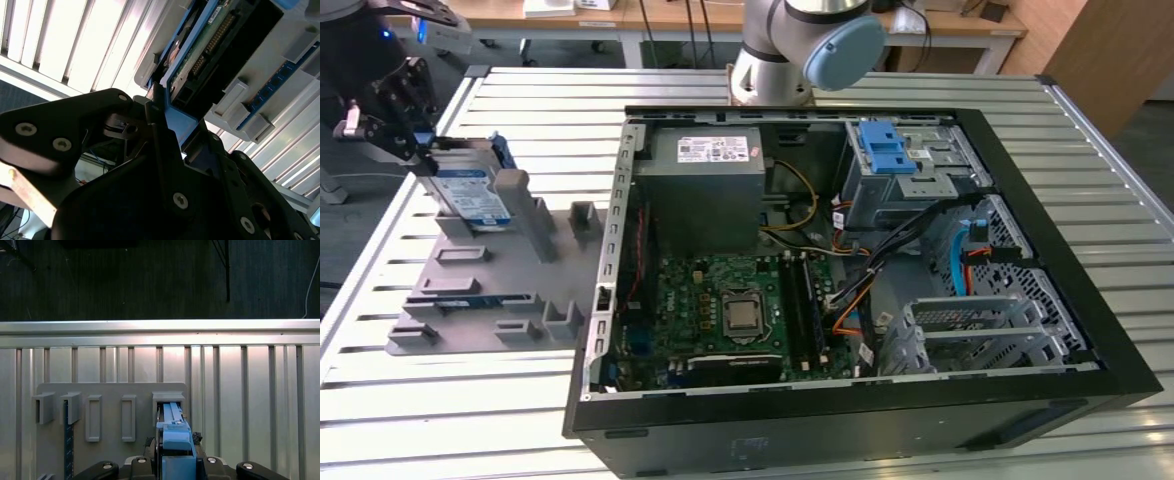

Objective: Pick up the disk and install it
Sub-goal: 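Pick up the disk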

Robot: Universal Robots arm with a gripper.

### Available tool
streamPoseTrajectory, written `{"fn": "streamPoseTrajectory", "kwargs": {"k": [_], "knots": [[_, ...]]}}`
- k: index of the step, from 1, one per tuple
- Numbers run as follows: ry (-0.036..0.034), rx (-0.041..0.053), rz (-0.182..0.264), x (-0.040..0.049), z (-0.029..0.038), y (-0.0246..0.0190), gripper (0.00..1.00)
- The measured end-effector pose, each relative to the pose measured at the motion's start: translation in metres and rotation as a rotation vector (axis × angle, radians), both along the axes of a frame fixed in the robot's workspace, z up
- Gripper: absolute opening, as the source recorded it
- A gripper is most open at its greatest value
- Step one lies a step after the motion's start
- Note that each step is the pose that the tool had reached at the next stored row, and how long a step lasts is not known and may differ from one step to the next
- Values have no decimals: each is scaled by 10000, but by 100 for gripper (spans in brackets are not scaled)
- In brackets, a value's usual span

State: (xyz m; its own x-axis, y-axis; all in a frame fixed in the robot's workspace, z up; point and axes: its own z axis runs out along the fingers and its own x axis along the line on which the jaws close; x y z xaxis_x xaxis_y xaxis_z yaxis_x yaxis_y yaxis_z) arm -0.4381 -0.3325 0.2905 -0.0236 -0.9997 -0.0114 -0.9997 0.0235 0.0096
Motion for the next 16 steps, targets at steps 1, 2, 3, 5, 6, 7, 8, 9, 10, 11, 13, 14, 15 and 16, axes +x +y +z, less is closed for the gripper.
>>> {"fn": "streamPoseTrajectory", "kwargs": {"k": [1, 2, 3, 5, 6, 7, 8, 9, 10, 11, 13, 14, 15, 16], "knots": [[-3, 1, 0, 0, 0, 0, 36], [-3, 1, 0, 0, 2, 0, 36], [-1, 1, 0, 0, 6, 0, 36], [0, 0, 0, 0, 16, 0, 36], [0, 0, 0, 0, 21, 0, 36], [0, 0, 0, 0, 28, 0, 36], [0, 0, 0, 0, 36, 0, 36], [-1, 0, 0, 0, 46, 0, 36], [0, 0, 0, 0, 54, 0, 36], [0, 0, 0, 0, 63, 0, 36], [0, 0, 0, 0, 83, 0, 36], [0, 0, 0, 0, 93, 0, 36], [0, 0, 0, 0, 103, 0, 36], [0, 1, 0, 0, 113, 0, 36]]}}
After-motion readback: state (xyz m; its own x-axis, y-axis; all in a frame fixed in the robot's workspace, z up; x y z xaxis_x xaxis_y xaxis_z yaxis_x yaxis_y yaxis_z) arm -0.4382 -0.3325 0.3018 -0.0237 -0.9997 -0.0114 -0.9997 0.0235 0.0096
